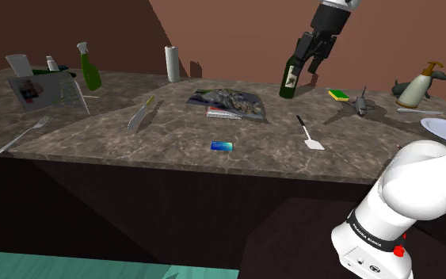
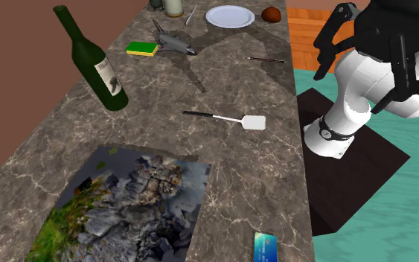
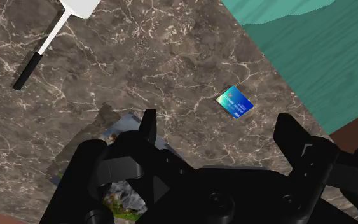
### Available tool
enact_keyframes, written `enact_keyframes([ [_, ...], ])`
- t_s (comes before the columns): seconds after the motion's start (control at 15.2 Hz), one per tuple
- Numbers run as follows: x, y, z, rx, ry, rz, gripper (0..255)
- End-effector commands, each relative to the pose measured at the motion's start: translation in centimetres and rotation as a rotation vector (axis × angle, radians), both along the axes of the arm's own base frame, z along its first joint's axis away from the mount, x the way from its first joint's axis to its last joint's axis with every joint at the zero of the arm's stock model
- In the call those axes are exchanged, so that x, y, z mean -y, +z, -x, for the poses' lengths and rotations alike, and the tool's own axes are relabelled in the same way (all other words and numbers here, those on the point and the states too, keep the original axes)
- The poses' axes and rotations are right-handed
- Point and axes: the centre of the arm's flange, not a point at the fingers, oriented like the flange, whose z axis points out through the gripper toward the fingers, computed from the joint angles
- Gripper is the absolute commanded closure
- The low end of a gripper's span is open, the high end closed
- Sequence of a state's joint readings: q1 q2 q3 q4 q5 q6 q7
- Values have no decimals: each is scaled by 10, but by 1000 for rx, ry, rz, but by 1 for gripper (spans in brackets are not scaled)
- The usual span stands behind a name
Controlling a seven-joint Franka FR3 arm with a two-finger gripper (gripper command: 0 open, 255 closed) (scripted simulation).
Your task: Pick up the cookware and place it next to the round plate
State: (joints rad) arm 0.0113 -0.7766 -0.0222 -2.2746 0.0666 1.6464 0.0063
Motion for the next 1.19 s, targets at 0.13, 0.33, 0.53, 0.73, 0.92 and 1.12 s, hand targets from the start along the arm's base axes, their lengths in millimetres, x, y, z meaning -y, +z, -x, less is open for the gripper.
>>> enact_keyframes([
  [0.13, 14, -18, -10, -8, -55, 3, 0],
  [0.33, 37, -46, -23, -20, -138, 8, 0],
  [0.53, 61, -74, -33, -32, -221, 13, 0],
  [0.73, 86, -102, -41, -43, -305, 18, 0],
  [0.92, 111, -129, -47, -55, -388, 23, 0],
  [1.12, 137, -157, -51, -67, -471, 28, 0],
])
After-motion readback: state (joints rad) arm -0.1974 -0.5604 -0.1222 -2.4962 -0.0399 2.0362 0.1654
